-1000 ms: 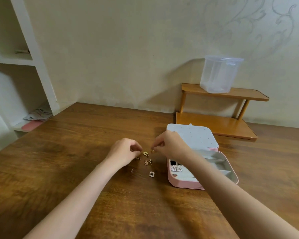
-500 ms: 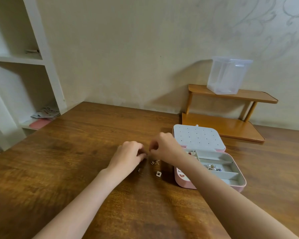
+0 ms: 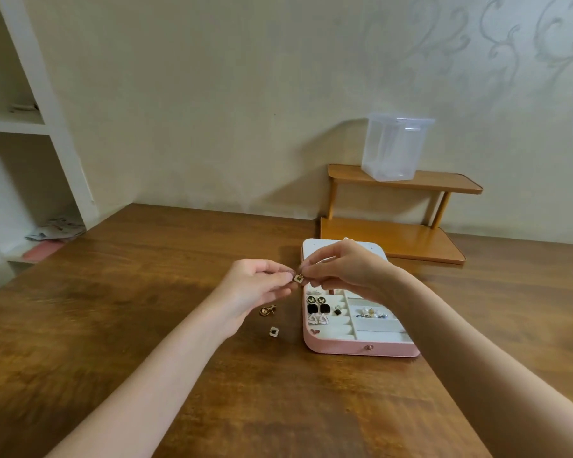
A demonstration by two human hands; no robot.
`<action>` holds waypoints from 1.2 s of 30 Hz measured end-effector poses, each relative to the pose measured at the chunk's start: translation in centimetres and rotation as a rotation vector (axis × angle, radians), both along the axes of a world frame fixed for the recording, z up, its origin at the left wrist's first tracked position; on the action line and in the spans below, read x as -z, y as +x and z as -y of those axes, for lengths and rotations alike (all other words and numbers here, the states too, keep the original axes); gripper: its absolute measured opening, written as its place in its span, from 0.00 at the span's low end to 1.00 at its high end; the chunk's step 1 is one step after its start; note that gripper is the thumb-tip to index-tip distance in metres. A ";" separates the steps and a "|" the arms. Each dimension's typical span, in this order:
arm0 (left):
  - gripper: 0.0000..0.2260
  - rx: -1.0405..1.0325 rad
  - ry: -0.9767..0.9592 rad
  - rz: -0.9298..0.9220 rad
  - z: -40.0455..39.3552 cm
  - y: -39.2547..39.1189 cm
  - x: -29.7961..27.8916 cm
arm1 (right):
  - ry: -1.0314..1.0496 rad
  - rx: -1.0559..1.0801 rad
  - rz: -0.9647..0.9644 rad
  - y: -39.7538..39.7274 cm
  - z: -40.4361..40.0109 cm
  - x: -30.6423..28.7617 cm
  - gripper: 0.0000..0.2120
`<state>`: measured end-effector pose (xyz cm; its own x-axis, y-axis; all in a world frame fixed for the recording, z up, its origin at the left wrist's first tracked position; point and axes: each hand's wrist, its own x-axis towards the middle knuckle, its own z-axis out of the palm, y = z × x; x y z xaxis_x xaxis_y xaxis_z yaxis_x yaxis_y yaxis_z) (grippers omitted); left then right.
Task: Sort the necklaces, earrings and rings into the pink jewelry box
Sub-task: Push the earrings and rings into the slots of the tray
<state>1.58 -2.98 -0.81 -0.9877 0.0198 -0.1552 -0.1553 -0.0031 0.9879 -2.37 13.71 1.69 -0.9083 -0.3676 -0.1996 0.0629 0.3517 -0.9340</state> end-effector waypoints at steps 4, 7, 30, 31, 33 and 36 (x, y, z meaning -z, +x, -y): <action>0.03 0.030 -0.033 -0.018 -1.7 0.1 -0.2 | 0.033 0.048 -0.046 0.5 -1.2 0.1 0.04; 0.03 0.058 -0.055 -0.011 -2.9 0.0 -0.3 | 0.073 0.025 -0.043 0.8 -2.6 -0.3 0.04; 0.02 0.071 -0.222 -0.033 -3.3 0.9 0.8 | 0.605 -0.267 -0.148 2.3 -2.8 1.0 0.07; 0.02 0.072 -0.222 -0.033 -3.3 0.9 0.8 | 0.608 -0.261 -0.151 2.3 -2.8 1.1 0.07; 0.02 0.071 -0.227 -0.030 -3.4 1.0 0.8 | 0.608 -0.240 -0.161 2.3 -2.7 1.3 0.05; 0.03 0.078 -0.237 -0.027 -3.4 1.1 0.8 | 0.613 -0.199 -0.198 2.4 -2.6 1.6 0.02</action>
<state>2.66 0.45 -1.60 -0.9885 0.0623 -0.1380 -0.1193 0.2399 0.9634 0.00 16.28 0.07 -0.8759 -0.4049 -0.2623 -0.2096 0.8090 -0.5492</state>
